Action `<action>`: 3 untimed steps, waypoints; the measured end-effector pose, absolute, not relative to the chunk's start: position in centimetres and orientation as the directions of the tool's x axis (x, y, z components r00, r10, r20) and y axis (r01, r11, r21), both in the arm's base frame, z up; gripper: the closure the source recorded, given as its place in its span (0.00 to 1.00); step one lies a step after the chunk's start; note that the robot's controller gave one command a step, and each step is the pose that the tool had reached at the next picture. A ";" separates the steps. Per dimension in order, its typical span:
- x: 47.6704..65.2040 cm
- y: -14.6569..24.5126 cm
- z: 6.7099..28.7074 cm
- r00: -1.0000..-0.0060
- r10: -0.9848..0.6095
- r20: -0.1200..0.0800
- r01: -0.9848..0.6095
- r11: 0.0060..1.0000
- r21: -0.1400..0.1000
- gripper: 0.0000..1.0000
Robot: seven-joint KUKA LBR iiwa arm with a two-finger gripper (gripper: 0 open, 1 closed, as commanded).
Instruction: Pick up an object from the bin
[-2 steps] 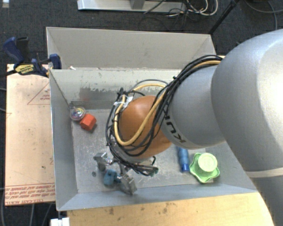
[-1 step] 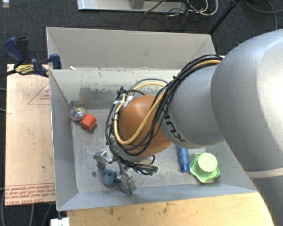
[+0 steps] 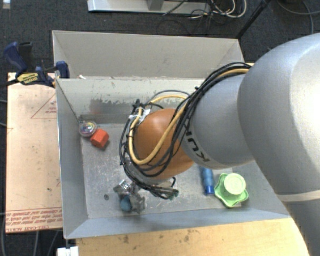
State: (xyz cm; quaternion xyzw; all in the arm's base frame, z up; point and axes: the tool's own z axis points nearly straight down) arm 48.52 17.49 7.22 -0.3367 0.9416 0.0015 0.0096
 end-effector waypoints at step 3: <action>48.9 17.8 19.7 -0.778 -0.629 -0.009 -0.629 0.778 -0.002 1.00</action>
Offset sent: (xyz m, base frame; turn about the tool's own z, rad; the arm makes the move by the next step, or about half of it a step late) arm 0.0001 0.0000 0.0377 0.0000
